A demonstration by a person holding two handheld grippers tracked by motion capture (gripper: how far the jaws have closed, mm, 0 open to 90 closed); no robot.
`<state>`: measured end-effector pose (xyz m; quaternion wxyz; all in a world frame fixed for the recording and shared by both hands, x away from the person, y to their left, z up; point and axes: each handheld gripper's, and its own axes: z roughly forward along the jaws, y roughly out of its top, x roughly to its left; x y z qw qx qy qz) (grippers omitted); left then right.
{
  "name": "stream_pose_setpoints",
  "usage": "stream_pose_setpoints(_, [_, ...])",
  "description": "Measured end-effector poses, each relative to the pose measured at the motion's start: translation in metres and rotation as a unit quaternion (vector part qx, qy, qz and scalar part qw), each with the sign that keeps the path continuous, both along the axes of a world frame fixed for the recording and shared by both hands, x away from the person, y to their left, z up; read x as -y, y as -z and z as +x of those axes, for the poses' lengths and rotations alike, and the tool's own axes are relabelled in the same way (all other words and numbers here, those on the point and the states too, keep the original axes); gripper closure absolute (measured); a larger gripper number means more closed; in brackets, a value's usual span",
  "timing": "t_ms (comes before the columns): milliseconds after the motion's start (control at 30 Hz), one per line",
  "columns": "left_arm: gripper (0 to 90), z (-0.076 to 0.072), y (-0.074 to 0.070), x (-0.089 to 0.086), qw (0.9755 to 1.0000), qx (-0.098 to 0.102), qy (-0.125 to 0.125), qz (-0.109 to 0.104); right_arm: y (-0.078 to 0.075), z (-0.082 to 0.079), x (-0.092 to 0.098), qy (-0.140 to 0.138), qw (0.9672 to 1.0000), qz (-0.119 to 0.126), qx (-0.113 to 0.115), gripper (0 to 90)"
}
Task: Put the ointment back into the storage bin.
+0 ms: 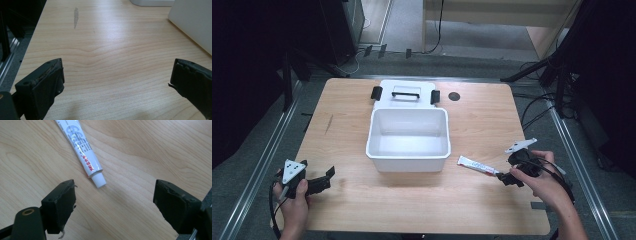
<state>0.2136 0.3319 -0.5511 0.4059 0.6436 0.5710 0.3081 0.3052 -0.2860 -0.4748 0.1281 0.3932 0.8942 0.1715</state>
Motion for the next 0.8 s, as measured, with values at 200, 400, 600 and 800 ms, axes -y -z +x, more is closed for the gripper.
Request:
stream_pose_setpoints(200, [0.0,0.0,0.0,0.0,1.0,0.0,0.001,-0.002,-0.002,0.013,-0.01,-0.039,0.9977,-0.033,-0.044,21.5])
stream_pose_setpoints(400, [0.0,0.0,0.0,0.0,1.0,0.001,0.001,0.0,0.0,0.019,-0.024,-0.073,0.9914,-0.07,-0.083,21.1])
stream_pose_setpoints(600, [0.0,-0.001,0.0,0.0,1.0,0.002,0.003,-0.002,-0.001,0.028,-0.045,-0.117,0.9796,-0.11,-0.121,18.8])
stream_pose_setpoints(800, [0.0,-0.001,0.0,-0.001,1.0,0.002,0.004,-0.003,0.002,0.036,-0.068,-0.149,0.9701,-0.14,-0.131,24.1])
